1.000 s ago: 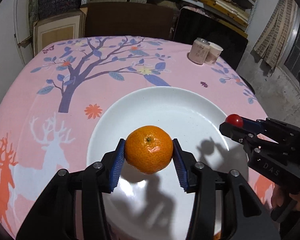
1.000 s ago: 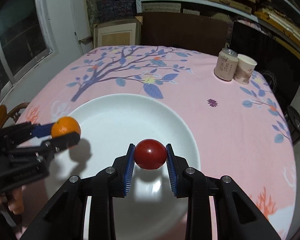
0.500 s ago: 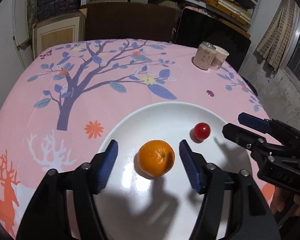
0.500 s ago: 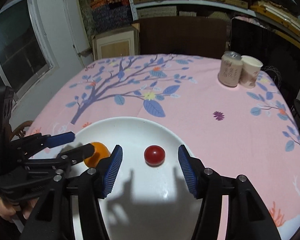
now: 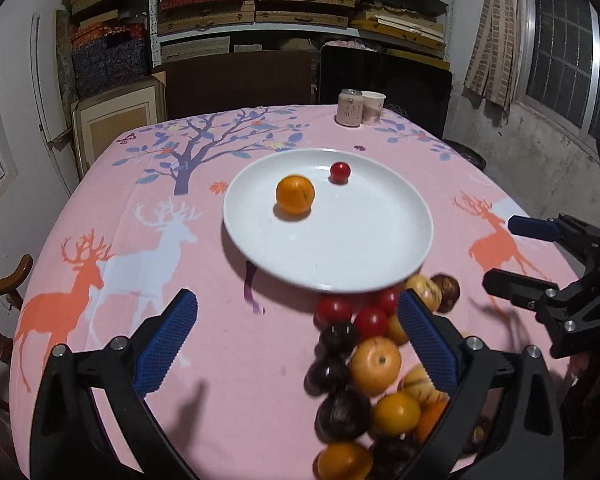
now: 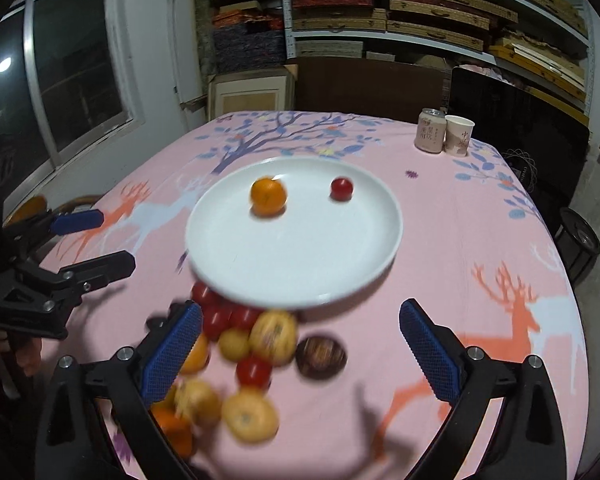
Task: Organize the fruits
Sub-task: 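Move both tools back toward the fruit pile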
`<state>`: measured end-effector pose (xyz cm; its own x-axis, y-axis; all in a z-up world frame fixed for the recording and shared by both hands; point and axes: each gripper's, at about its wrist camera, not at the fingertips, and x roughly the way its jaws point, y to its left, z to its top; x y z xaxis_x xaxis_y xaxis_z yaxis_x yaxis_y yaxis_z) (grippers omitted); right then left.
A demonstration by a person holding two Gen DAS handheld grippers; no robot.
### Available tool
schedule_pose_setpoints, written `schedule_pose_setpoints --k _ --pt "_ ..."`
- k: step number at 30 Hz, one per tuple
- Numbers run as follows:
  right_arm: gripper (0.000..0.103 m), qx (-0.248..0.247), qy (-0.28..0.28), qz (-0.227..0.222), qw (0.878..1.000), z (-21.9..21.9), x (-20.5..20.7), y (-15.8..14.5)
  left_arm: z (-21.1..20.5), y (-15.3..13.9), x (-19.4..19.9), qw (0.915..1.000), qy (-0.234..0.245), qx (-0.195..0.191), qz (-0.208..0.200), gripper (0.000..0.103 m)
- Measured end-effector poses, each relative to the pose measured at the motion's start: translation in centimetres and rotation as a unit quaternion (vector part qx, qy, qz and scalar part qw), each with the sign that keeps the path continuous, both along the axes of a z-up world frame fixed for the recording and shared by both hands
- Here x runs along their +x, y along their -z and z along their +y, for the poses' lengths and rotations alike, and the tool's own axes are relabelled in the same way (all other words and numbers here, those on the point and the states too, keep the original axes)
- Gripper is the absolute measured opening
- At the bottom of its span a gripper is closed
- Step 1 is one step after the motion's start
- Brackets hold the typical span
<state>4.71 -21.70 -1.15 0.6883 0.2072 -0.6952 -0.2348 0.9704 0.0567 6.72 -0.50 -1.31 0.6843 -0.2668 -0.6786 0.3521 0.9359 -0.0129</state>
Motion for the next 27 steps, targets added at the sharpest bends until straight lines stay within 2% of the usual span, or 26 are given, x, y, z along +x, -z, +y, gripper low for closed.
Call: schedule_pose_setpoints --k 3,8,11,16,17,18,19,20,22,27 --pt "0.1 0.013 -0.003 0.005 1.0 -0.3 -3.2 1.0 1.2 1.5 -3.2 0.9999 -0.006 0.012 -0.001 0.098" --pt "0.1 0.021 0.028 0.001 0.999 -1.3 -6.8 2.9 2.8 4.7 -6.3 0.9993 -0.008 -0.008 0.035 0.098" --pt "0.1 0.039 0.043 0.008 0.998 -1.7 -7.6 3.7 2.8 6.4 -6.9 0.9988 -0.016 0.005 0.047 0.098" --pt "0.1 0.028 0.05 0.006 0.998 -1.1 -8.0 4.1 2.8 7.0 -6.6 0.9975 -0.018 -0.025 0.064 0.097" --pt "0.1 0.024 0.051 0.005 0.998 -1.1 -8.0 4.0 2.6 7.2 -6.3 0.9967 -0.017 -0.035 0.071 0.092" --pt "0.1 0.023 0.053 0.004 0.998 -1.1 -8.0 4.0 2.4 7.4 -6.1 0.995 -0.009 -0.049 0.086 0.07" --pt "0.1 0.023 0.054 0.002 0.998 -1.1 -8.1 4.0 2.1 7.8 -5.8 0.9925 0.003 -0.061 0.106 0.055" --pt "0.1 0.022 0.057 0.002 0.998 -1.2 -8.1 4.1 1.8 7.7 -5.8 0.9919 0.004 -0.066 0.108 0.052" --pt "0.1 0.022 0.061 0.002 0.998 -1.4 -8.1 4.1 1.2 7.6 -6.1 0.9938 0.007 -0.052 0.098 0.045" --pt "0.1 0.022 0.062 0.001 0.998 -1.5 -8.1 4.1 1.3 7.5 -6.4 0.9932 0.003 -0.055 0.102 0.045"
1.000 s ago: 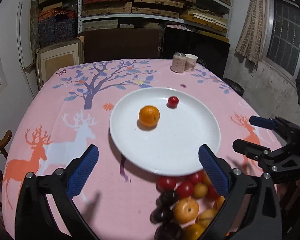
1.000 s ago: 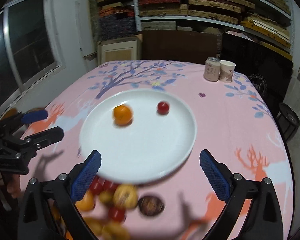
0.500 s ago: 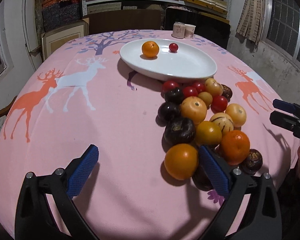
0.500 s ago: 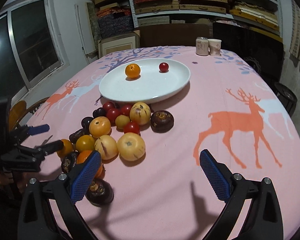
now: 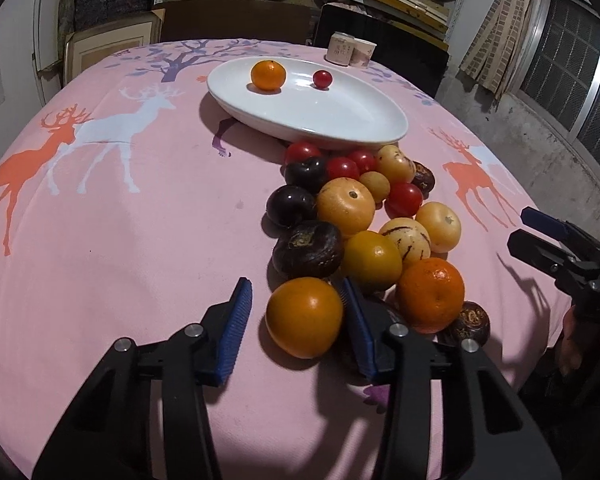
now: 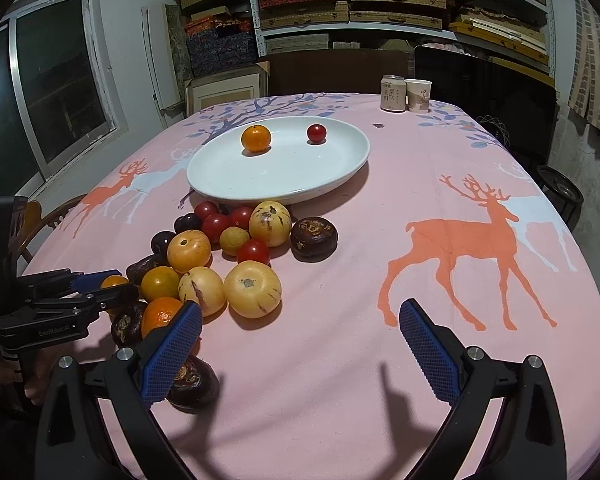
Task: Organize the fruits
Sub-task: 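Move both tools back toward the fruit pile, then grasp an orange fruit with the left tool while the right tool grasps a pale yellow striped fruit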
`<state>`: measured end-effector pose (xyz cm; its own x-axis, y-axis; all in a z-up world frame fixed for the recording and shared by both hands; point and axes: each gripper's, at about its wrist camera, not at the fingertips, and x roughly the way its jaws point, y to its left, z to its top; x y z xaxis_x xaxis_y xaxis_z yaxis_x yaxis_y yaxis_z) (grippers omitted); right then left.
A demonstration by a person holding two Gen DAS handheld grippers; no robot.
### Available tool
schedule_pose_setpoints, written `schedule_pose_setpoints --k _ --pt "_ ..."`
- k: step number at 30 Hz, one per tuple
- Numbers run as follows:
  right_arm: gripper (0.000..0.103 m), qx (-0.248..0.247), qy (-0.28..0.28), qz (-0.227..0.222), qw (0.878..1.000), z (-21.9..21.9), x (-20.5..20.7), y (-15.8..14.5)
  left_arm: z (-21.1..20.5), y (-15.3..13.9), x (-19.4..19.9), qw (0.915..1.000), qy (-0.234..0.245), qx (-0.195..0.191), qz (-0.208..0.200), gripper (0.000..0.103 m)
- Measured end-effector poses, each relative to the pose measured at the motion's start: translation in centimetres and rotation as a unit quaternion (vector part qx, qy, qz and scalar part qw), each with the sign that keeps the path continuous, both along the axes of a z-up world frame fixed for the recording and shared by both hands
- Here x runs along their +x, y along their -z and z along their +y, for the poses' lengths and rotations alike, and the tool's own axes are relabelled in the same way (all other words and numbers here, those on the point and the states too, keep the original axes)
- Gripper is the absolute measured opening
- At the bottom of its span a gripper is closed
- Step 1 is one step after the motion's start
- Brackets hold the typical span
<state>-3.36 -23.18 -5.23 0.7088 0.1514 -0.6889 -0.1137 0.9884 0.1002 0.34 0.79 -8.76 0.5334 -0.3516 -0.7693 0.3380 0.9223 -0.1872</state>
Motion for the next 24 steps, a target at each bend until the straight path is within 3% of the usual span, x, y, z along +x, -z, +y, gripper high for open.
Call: schedule_pose_setpoints --k 2,4,7,8,9,11,12,19,24 --pt "0.1 -0.002 -0.002 -0.001 1.0 0.0 0.0 0.0 -0.1 -0.2 -0.2 0.9999 -0.004 0.01 -0.001 0.046" --pt "0.1 -0.003 -0.004 -0.002 1.0 0.1 0.0 0.0 0.1 -0.1 -0.3 0.9997 -0.015 0.017 0.0 0.059" --pt "0.1 -0.006 -0.004 -0.003 1.0 0.5 0.0 -0.1 1.3 0.7 0.1 0.999 -0.037 -0.022 0.01 0.073" --pt "0.1 -0.007 -0.005 -0.003 1.0 0.6 0.0 0.0 1.0 0.7 0.1 0.9993 -0.034 -0.018 0.008 0.073" --pt "0.1 -0.008 -0.006 -0.003 1.0 0.6 0.0 0.0 0.7 0.6 -0.1 0.9995 -0.031 -0.009 0.003 0.071" --pt "0.1 -0.009 -0.003 -0.002 1.0 0.6 0.0 0.0 0.4 0.5 -0.4 0.9995 -0.016 -0.025 0.006 0.055" --pt "0.1 -0.008 -0.001 -0.002 1.0 0.5 0.0 -0.1 0.2 0.5 -0.5 0.9995 -0.006 -0.031 0.007 0.037" --pt "0.1 -0.007 0.002 -0.003 1.0 0.4 0.1 -0.2 0.2 0.3 -0.3 0.9996 -0.009 -0.025 0.006 0.036" --pt "0.1 -0.016 -0.02 0.016 1.0 1.1 1.0 0.6 0.9 -1.6 -0.7 0.9988 -0.025 -0.008 -0.042 0.036"
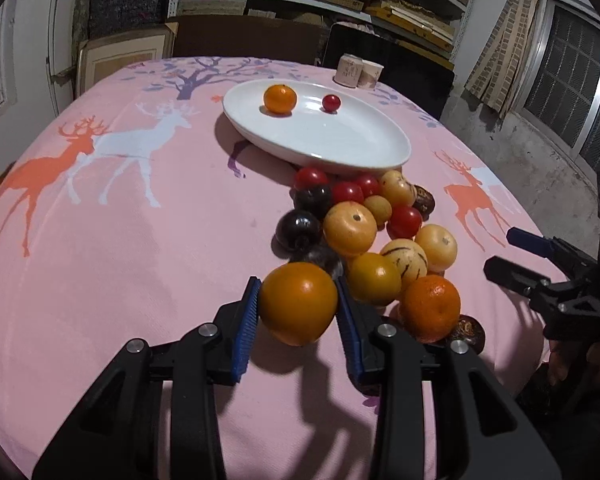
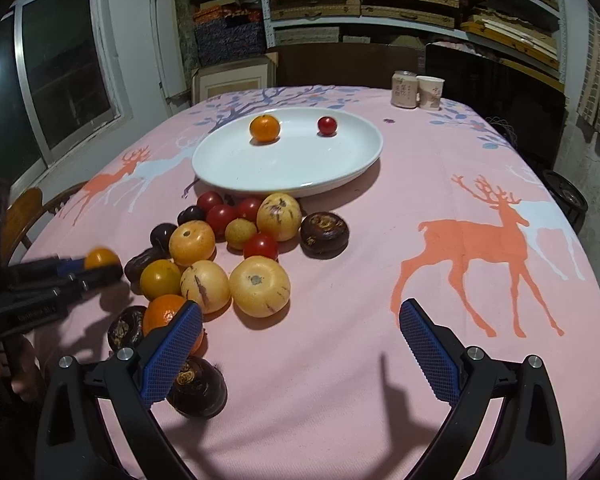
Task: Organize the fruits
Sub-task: 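Grasp an orange fruit with the left tool while the right tool grasps a pale yellow striped fruit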
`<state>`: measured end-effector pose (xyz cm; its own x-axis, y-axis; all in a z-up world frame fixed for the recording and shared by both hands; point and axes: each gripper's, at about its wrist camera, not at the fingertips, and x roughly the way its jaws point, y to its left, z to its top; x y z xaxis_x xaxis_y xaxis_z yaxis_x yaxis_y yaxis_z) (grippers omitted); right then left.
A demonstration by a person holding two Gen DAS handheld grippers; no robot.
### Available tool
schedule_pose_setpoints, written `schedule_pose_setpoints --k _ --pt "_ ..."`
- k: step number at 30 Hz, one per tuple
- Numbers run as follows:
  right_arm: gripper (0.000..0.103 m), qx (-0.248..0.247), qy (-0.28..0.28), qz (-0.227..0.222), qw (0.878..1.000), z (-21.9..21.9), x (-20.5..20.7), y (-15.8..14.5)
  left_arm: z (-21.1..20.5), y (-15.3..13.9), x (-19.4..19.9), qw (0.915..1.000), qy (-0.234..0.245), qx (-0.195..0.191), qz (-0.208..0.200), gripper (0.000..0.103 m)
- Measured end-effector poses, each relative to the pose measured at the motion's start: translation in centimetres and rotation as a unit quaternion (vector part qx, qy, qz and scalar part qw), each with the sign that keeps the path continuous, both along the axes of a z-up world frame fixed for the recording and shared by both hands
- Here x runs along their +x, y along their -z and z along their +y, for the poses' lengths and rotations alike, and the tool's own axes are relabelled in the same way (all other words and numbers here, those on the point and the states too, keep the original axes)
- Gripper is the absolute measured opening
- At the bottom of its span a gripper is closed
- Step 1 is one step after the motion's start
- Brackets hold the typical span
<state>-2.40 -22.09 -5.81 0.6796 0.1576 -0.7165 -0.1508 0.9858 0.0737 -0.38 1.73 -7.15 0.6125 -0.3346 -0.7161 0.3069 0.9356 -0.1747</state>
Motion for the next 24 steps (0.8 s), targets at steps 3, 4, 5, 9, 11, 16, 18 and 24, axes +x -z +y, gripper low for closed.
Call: schedule_pose_setpoints --k 3,4,5,9,11,16,18,24 --pt "0.097 -0.007 -0.008 0.0 1.0 0.6 0.8 0.2 0.1 -1.0 -0.1 0.9997 -0.007 0.008 -0.02 0.036" --pt "0.092 -0.011 -0.011 -0.002 1.0 0.8 1.3 0.2 0.2 -1.1 -0.1 0.9997 -0.007 0.008 -0.021 0.036" --pt "0.089 -0.016 -0.012 -0.001 1.0 1.0 1.7 0.3 0.2 -1.1 0.0 0.9998 -0.007 0.007 -0.02 0.036" --pt "0.085 -0.015 -0.023 0.032 0.999 1.4 3.2 1.4 0.4 -0.8 0.1 0.9999 -0.005 0.008 -0.013 0.036" --pt "0.085 -0.024 -0.037 0.04 0.998 1.9 3.4 2.0 0.6 -0.7 0.3 0.9999 -0.008 0.005 -0.011 0.036" --pt "0.064 -0.036 -0.057 0.053 0.996 2.7 4.1 3.2 0.6 -0.4 0.5 0.9999 -0.006 0.006 -0.009 0.036" --pt "0.056 -0.041 -0.065 0.049 0.996 3.2 4.3 3.1 0.7 -0.3 0.5 0.9999 -0.006 0.006 -0.007 0.036" --pt "0.041 -0.037 -0.074 0.048 0.995 3.6 4.4 3.0 0.6 -0.2 0.6 0.9999 -0.007 0.008 -0.005 0.036"
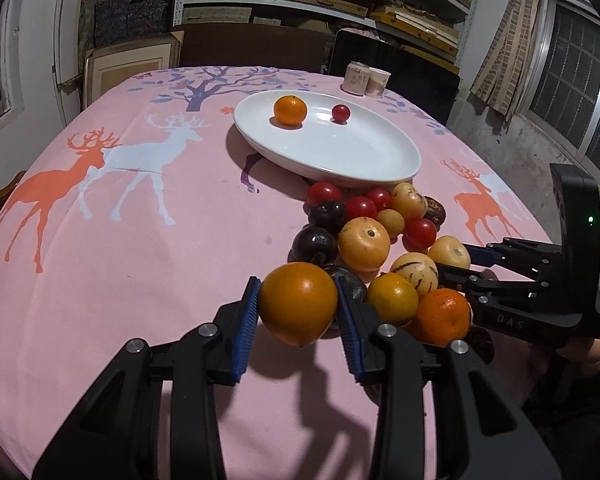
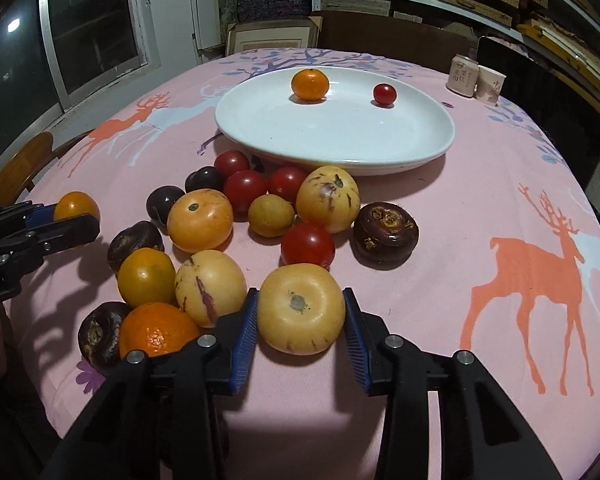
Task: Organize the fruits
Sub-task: 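Grasp an orange fruit with the left tool while the right tool grasps a pale yellow striped fruit, then carry both fruits onto the white plate and open both tools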
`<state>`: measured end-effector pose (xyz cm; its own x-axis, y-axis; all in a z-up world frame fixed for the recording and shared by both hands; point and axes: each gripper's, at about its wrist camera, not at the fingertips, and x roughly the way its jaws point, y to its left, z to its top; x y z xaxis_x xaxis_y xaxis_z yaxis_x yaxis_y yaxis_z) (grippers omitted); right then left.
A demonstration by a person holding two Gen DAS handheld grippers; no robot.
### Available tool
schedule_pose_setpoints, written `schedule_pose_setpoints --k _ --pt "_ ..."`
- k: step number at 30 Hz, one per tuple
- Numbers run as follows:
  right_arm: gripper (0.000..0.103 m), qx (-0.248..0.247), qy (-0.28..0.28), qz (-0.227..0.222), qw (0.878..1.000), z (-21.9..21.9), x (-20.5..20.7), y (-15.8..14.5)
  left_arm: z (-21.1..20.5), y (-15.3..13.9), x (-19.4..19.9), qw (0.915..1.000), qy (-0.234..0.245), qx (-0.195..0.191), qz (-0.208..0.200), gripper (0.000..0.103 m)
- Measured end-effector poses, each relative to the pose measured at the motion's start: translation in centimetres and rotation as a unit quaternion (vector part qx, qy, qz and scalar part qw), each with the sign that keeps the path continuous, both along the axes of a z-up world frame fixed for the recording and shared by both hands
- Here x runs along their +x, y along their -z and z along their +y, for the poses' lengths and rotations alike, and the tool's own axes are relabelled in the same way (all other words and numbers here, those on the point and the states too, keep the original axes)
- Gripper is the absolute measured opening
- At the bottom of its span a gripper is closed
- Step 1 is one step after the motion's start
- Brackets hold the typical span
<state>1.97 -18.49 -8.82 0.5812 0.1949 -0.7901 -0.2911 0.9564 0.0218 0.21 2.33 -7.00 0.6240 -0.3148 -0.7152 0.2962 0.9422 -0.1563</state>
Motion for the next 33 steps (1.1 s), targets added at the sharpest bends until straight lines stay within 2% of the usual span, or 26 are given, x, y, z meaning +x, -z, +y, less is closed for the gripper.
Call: schedule_pose_setpoints --k 15,23,33 --pt "0.041 0.048 0.035 -0.009 0.998 -2.5 -1.0 -0.8 0.1 0.1 0.1 1.0 -0.004 0.001 0.0 0.037" --pt "0.041 0.07 0.042 -0.048 0.996 -4.2 -1.2 -4.9 -0.5 -2.8 1.8 0.9997 0.005 0.007 -0.024 0.037" --pt "0.041 0.082 0.049 -0.092 0.991 -6.3 3.6 -11.5 -3.8 -7.1 9.5 0.9985 0.001 0.017 -0.052 0.037"
